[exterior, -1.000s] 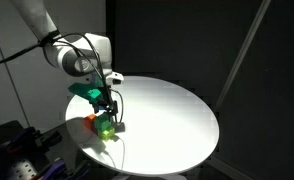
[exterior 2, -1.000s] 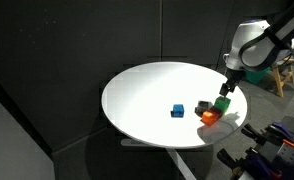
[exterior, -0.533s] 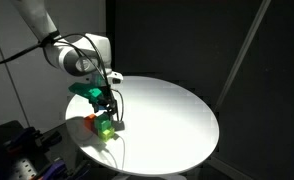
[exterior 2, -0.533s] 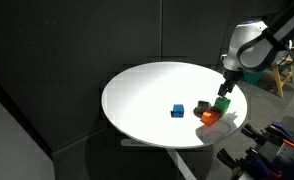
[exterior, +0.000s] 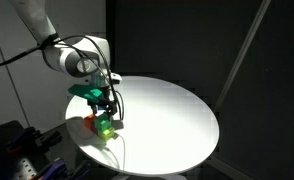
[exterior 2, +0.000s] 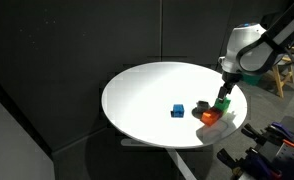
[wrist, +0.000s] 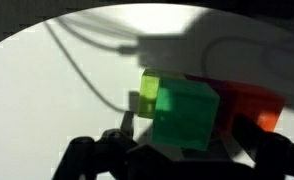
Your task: Put the light green block on the table
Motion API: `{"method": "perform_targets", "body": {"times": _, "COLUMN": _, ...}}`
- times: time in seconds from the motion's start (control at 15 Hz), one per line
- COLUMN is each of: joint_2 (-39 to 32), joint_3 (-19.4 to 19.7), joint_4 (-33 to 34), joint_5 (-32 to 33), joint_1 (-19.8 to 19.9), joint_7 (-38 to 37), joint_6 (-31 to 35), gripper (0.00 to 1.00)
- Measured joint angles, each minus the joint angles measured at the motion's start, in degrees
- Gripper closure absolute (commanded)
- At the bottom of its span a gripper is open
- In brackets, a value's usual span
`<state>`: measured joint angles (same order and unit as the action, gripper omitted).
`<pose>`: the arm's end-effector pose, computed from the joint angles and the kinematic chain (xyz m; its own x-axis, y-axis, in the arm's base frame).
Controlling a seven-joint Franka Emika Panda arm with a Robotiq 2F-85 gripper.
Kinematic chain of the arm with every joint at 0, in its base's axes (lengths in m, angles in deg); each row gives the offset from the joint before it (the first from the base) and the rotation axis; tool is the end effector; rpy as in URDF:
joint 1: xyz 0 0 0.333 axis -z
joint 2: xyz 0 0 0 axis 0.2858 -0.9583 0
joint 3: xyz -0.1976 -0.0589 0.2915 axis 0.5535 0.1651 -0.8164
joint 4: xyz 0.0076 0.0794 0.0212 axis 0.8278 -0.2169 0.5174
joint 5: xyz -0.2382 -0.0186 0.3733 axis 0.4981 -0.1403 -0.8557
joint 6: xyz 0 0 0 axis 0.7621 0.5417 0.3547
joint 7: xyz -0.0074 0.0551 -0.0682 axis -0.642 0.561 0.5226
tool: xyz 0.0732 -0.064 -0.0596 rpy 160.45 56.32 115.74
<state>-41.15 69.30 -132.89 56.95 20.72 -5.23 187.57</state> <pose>0.4451 -0.0717 0.1959 0.9915 0.1231 -0.0432 0.1263 -0.9886 0.0817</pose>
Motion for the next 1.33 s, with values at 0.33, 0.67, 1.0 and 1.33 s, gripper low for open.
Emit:
{"method": "perform_targets", "body": {"times": 0.33, "joint_2": -1.8, "joint_3": 0.15, "joint_4": 0.96, "joint_5": 0.31, "joint_1": 0.0, "joint_7": -0.11, "joint_6": 0.0, "gripper": 0.0}}
{"method": "perform_targets", "body": {"times": 0.67, "joint_2": -3.19, "joint_3": 0.35, "joint_4": 1.92, "joint_5": 0.31, "joint_1": 0.0, "joint_7": -2.24, "joint_6": 0.0, "gripper": 0.0}}
{"method": "perform_targets", "body": {"times": 1.0, "joint_2": -4.09, "joint_3": 0.48, "joint_4": 2.6, "joint_5": 0.31, "joint_1": 0.0, "joint_7": -5.18, "joint_6": 0.0, "gripper": 0.34}}
{"method": "perform_targets", "body": {"times": 1.33, "joint_2": -4.78, "joint_3": 0.61, "joint_4": 3.0, "joint_5": 0.31, "joint_1": -0.03, "joint_7": -7.53, "joint_6": -0.01, "gripper": 0.69}}
